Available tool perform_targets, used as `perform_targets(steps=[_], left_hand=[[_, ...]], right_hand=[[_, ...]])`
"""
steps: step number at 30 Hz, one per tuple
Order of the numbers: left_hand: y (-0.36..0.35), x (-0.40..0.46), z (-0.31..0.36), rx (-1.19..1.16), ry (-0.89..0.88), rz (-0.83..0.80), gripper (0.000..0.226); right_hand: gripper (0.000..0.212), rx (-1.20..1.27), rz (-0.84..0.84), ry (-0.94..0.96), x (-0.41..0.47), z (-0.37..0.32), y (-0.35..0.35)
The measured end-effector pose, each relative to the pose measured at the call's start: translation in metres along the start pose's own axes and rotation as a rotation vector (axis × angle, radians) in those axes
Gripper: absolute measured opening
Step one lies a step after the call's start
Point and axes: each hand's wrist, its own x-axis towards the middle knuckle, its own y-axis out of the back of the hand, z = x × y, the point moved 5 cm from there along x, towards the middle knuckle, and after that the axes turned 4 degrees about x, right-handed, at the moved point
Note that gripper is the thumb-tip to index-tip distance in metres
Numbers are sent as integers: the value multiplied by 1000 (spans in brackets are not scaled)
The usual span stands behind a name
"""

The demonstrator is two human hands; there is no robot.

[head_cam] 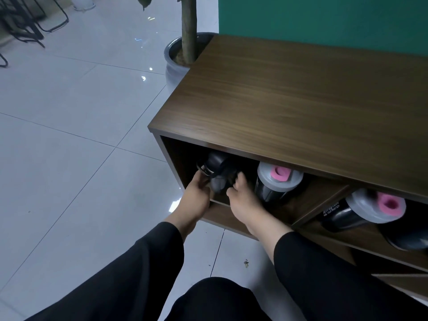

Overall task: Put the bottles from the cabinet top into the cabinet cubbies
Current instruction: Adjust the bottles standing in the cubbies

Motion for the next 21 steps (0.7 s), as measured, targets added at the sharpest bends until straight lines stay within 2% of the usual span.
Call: perform_targets(steps=[4, 9, 16, 21], left_hand=[[9, 2, -2, 4, -8, 62, 61], [4, 7, 1, 13, -23, -12, 59], [2, 11, -8, -27, -35, -38, 65], [-3, 13, -9, -69, -69, -19, 61]], right_hand=[[65, 121, -2, -25, -5, -6, 3], [66, 200, 72, 45, 11, 15, -13], [74, 105, 96, 76, 32, 30, -15], [79, 10, 86, 49, 52, 50, -20]])
